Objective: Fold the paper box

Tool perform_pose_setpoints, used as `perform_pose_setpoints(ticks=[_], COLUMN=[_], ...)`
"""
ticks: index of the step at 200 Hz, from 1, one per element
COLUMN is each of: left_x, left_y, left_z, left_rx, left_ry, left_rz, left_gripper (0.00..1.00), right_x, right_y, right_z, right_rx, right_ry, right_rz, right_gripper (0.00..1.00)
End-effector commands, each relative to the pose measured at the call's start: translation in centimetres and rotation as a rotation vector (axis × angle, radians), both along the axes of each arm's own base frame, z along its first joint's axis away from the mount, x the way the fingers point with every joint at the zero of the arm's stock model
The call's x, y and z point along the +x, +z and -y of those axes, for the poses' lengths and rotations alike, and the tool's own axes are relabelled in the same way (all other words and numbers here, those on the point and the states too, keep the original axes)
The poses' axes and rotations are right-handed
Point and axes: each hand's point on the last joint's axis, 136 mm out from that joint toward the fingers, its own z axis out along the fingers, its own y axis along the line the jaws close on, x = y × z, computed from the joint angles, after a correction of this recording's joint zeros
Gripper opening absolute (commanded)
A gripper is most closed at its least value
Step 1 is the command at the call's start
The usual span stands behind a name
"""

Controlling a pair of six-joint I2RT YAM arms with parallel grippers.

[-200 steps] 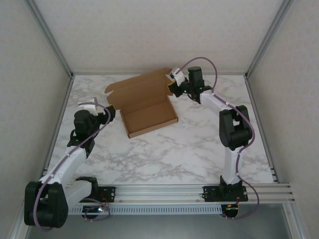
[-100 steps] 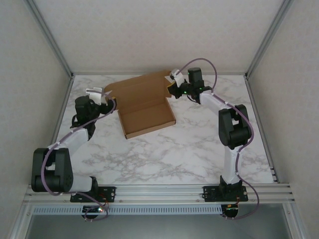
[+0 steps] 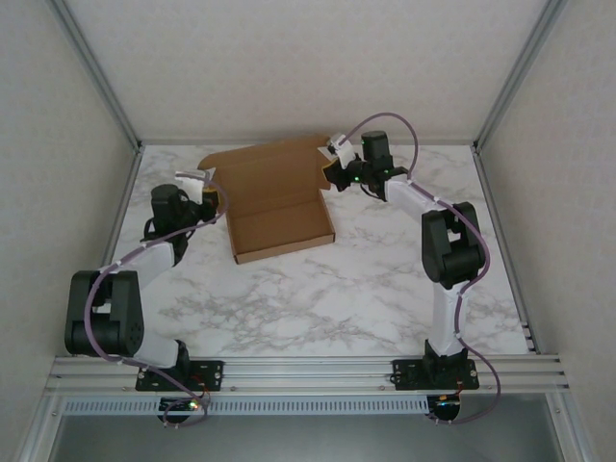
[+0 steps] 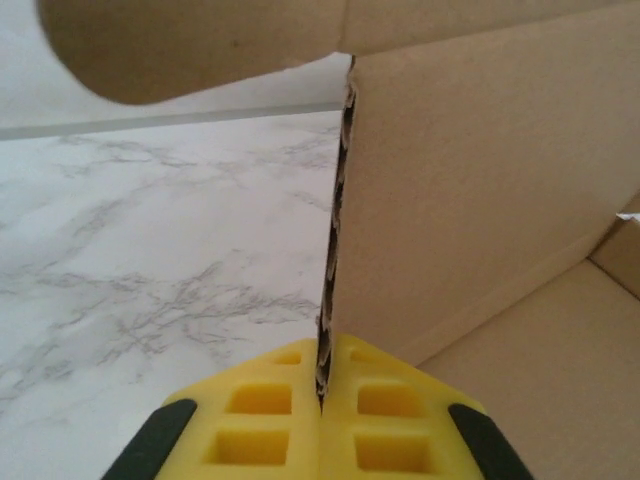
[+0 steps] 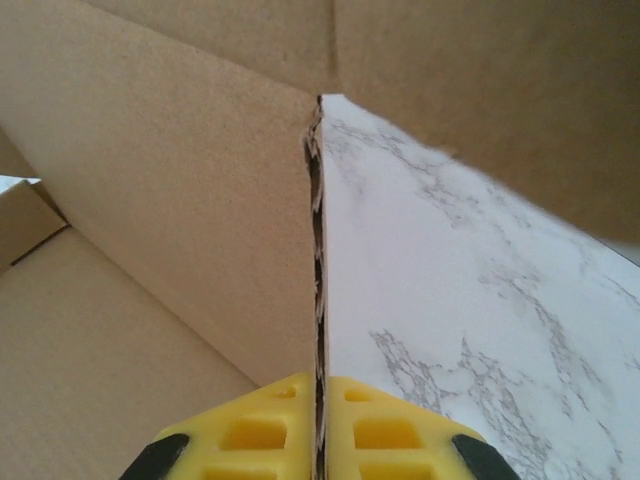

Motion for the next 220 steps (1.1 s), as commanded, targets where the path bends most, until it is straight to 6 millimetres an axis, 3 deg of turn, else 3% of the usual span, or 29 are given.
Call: perform_pose_setpoints(ticks=[1,26,60,91,161,201,220], left_x=[0.8,0.7,1.2,1.8,3.4,3.7,3.7], left_y=[1.6,2.0,1.5,1.6,1.8,1.0,1.2], left_z=[-0.6,-0.8,0.1,-0.7,4.0,4.6,4.6], left_rx=[0.001,-0.038,-0.116,-0.225,-0.219,-0.239,-0.239], left_ry=[0.13,0.282,0.364,0.482,0.511,0.525,0.521], left_rz=[0.044,0.079,0.055,0.045,0.054,0.048,0.054], left_gripper=[0.0,0.0,0.0,0.0,0.0,0.0,0.0], right_x=[-0.2,-0.5,-0.1,0.1,-0.9,-1.6,-1.5], right_y=[1.3,1.0,0.1,0.2,0.0,0.8,1.1], right_z=[0.1,-0.4,-0.7,-0.8,-3.2,-5.1,-4.8], right_rx=[0.02,0.02,-0.011,0.024,0.097,0.052,0.041], right_ry=[-0.04,-0.069,-0.177,-0.322,-0.535,-0.594,-0.632], right_rz=[0.011,0.003,-0.032,-0.057,-0.073,-0.013,0.007], right_gripper=[0.08,0.08,0.08,0.07,0.04,0.03,0.02])
